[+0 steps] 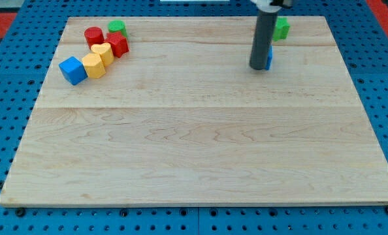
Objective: Push the blue triangle into the green star
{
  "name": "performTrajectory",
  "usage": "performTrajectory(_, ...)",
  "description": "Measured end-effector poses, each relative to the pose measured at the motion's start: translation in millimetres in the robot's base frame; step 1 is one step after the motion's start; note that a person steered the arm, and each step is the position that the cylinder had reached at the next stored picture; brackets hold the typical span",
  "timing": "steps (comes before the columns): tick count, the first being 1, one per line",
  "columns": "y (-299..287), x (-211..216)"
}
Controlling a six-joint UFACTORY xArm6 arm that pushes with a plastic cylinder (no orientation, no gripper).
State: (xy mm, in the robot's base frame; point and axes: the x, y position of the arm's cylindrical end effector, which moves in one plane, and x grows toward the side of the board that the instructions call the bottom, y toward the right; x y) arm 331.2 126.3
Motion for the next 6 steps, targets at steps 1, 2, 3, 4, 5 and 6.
performTrajectory(1, -3, -28)
performTrajectory(2, -3, -28)
performTrajectory(3, -17, -10)
performTrajectory(4, -22, -25)
performTrajectory(5, -2, -29)
performTrajectory(6, 8, -23)
